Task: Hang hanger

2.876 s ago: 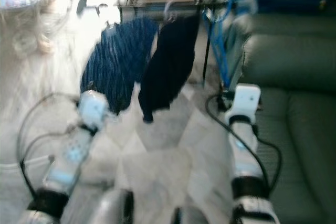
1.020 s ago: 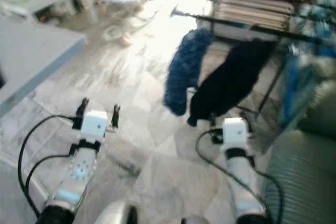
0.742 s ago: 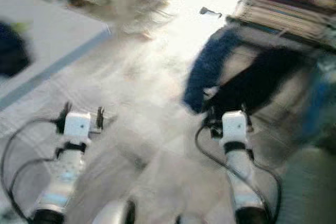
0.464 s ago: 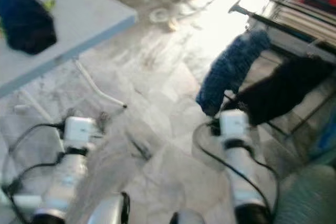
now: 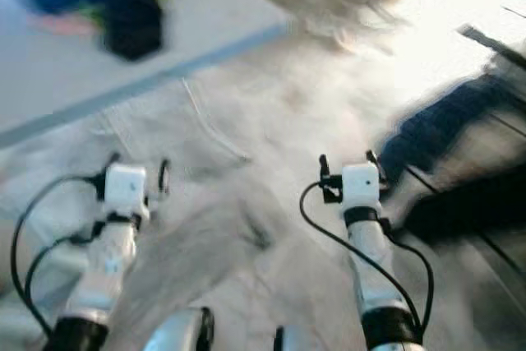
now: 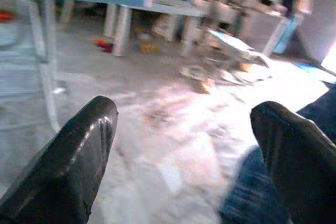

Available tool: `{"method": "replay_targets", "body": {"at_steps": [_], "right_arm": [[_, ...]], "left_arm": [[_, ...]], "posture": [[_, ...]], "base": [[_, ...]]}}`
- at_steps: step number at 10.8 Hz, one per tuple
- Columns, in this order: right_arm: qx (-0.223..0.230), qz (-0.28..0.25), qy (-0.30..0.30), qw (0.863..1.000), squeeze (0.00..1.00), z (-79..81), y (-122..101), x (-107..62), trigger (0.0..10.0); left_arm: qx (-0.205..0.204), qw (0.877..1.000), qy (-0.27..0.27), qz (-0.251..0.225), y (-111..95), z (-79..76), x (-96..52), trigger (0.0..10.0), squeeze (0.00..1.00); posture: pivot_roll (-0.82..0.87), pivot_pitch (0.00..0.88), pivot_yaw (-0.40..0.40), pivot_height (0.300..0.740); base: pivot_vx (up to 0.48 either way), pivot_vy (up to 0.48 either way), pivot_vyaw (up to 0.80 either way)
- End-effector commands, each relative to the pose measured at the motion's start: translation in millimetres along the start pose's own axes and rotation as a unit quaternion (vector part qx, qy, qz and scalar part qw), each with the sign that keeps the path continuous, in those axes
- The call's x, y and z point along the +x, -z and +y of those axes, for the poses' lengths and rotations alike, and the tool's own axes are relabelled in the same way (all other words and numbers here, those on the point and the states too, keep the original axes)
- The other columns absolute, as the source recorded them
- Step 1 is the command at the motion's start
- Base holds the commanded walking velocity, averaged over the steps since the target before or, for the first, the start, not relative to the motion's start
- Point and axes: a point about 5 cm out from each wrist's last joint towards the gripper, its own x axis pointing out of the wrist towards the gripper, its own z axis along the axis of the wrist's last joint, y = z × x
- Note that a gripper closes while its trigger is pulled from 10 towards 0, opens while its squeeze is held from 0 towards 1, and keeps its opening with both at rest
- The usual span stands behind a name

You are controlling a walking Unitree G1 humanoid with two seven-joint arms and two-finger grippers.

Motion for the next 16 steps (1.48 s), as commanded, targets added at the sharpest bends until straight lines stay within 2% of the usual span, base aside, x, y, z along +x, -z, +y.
{"method": "replay_targets", "body": {"at_steps": [1,3,8,13,15,16], "right_arm": [[0.010,0.016,0.002,1.000,0.00,-5.1,7.0,-5.4,10.0],[0.015,0.013,0.004,1.000,0.00,-5.8,5.4,-2.7,10.0],[0.018,0.005,-0.012,1.000,0.00,-1.5,1.4,0.0,10.0],[0.026,0.003,-0.021,0.999,0.00,1.0,0.7,-0.3,10.0],[0.029,0.002,-0.023,0.999,0.00,2.0,0.6,-1.2,10.0],[0.031,0.002,-0.022,0.999,0.00,1.8,0.6,-1.5,10.0]], "left_arm": [[-0.004,1.000,0.010,0.013,4.7,-6.1,-5.1,10.0,0.00],[-0.009,1.000,0.011,0.014,3.5,-10.3,-4.6,10.0,0.00],[-0.003,1.000,0.009,0.014,1.6,-9.0,-2.3,10.0,0.00],[-0.007,1.000,0.006,0.016,0.6,-11.0,0.0,10.0,0.00],[-0.006,1.000,0.009,0.010,-1.3,-11.3,0.1,10.0,0.00],[-0.005,1.000,0.014,-0.003,-4.4,-12.3,-0.2,10.0,0.00]], "posture": [[-0.01,0.123,-0.010,0.740],[-0.01,0.123,-0.010,0.740],[0.00,0.127,-0.005,0.740],[-0.01,0.129,-0.006,0.740],[0.00,0.131,-0.006,0.740],[0.00,0.132,-0.006,0.740]], "base": [[0.000,0.480,0.80],[0.000,0.480,0.72],[0.000,0.480,0.00],[0.000,0.480,0.78],[0.000,0.480,0.54],[0.000,0.000,0.00]]}}
